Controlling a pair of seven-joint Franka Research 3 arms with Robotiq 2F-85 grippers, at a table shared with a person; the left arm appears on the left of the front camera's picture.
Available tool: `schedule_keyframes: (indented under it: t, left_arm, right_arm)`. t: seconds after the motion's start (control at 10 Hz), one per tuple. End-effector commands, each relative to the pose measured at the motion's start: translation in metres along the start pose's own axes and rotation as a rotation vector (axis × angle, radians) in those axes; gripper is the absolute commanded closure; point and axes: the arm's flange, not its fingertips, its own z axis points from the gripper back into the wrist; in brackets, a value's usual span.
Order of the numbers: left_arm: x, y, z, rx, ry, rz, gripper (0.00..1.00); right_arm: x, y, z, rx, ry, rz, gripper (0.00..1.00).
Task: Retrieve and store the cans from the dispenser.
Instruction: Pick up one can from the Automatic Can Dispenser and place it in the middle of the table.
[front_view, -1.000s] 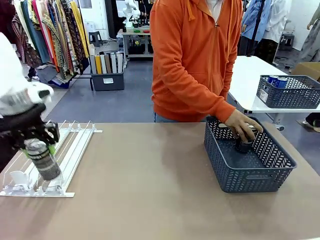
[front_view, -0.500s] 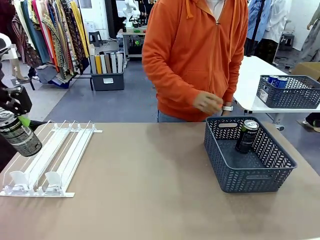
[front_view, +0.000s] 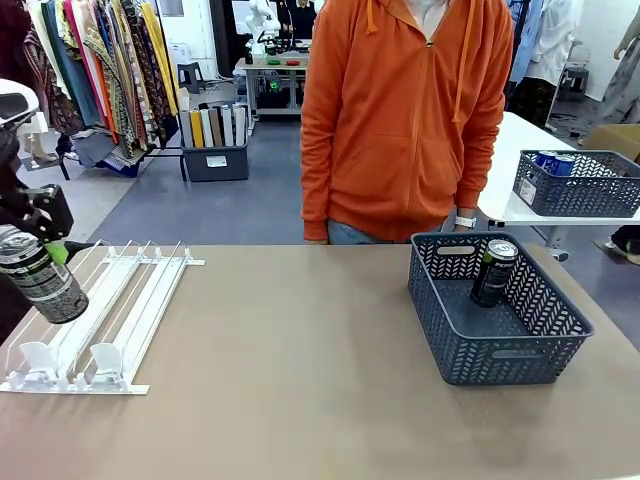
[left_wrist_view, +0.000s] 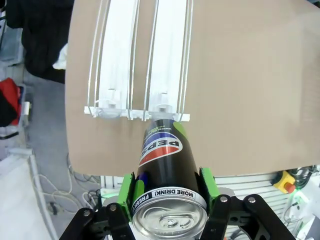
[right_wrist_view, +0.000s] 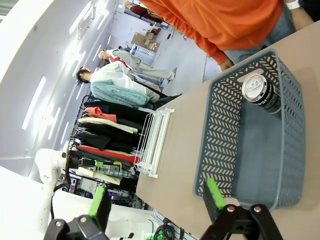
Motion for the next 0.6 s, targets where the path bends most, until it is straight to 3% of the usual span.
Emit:
schedule_keyframes:
  t: [0.0, 0.2, 0.3, 0.5]
  left_arm:
    - [0.012, -0.026, 0.001, -0.004, -0.011, -0.033, 1.0]
    - [0.04, -0.109, 0.0, -0.004, -0.105, -0.2, 1.0]
    - [0.055, -0.163, -0.017, -0.013, -0.127, -0.359, 1.0]
    - [0.052, -0.245, -0.067, -0.074, -0.082, -0.559, 1.0]
  right_arm:
    - [0.003, 0.002, -0.003, 0.022, -0.026, 0.013, 0.0]
    - [0.003, 0.002, -0.003, 0.022, -0.026, 0.013, 0.0]
    - [0.003, 0.002, -0.003, 0.022, -0.026, 0.013, 0.0]
    - [0.003, 0.002, -0.003, 0.022, -0.026, 0.013, 0.0]
